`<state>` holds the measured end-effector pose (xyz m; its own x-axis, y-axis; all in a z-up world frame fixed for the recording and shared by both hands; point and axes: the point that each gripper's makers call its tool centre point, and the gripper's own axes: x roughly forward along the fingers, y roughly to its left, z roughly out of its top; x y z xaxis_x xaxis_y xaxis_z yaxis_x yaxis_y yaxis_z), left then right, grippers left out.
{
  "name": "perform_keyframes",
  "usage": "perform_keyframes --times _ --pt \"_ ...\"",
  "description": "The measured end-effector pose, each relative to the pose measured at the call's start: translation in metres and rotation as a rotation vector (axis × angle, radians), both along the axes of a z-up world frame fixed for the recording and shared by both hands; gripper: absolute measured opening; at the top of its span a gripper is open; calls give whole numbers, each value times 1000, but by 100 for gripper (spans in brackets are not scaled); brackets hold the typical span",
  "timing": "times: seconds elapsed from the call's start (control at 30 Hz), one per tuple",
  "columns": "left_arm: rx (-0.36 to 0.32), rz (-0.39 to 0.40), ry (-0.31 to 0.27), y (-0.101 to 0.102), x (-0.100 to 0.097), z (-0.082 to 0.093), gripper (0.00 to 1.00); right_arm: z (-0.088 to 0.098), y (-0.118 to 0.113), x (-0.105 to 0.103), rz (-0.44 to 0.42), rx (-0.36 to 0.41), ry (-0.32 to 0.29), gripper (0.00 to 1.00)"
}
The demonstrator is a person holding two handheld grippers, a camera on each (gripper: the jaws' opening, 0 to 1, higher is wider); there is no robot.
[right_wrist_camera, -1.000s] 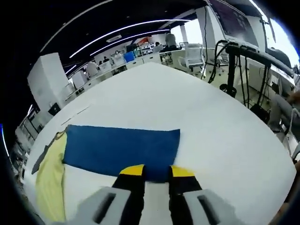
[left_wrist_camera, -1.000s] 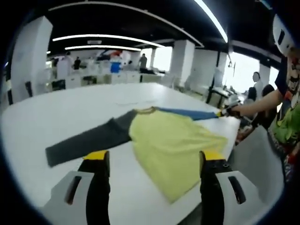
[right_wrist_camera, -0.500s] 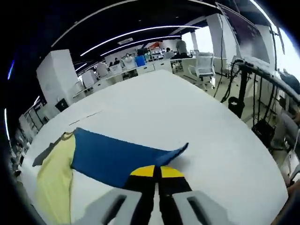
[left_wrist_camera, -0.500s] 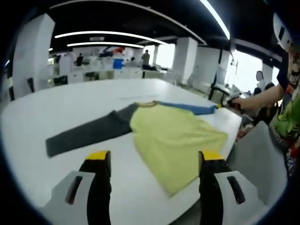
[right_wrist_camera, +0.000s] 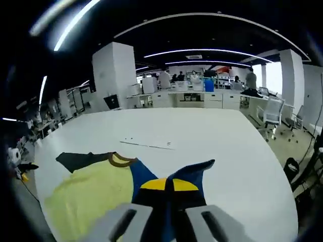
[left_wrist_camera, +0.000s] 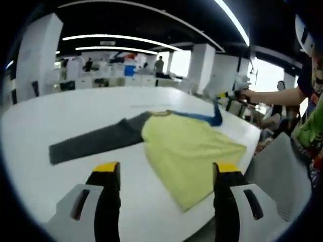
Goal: Fold the garment on the visible template until the final outline fits inside the template.
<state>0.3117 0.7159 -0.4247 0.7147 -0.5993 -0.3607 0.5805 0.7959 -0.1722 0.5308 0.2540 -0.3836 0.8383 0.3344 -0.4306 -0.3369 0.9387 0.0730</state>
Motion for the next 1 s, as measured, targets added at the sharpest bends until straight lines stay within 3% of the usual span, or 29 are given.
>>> perform_keyframes --times 0.23,0.33,0.43,0.8,1.0 --pt "-3 2 5 7 -4 -5 71 27 89 25 163 32 -48 0" --pt "3 -7 14 10 -5 -9 71 36 116 37 216 45 -67 0" --pt "25 -27 31 12 -7 -16 71 45 152 33 273 53 -85 0" --pt "8 -55 33 8 -6 -19 70 74 244 34 432 132 -129 0" --pt "7 -73 38 6 -4 -22 70 70 287 22 522 141 -118 0"
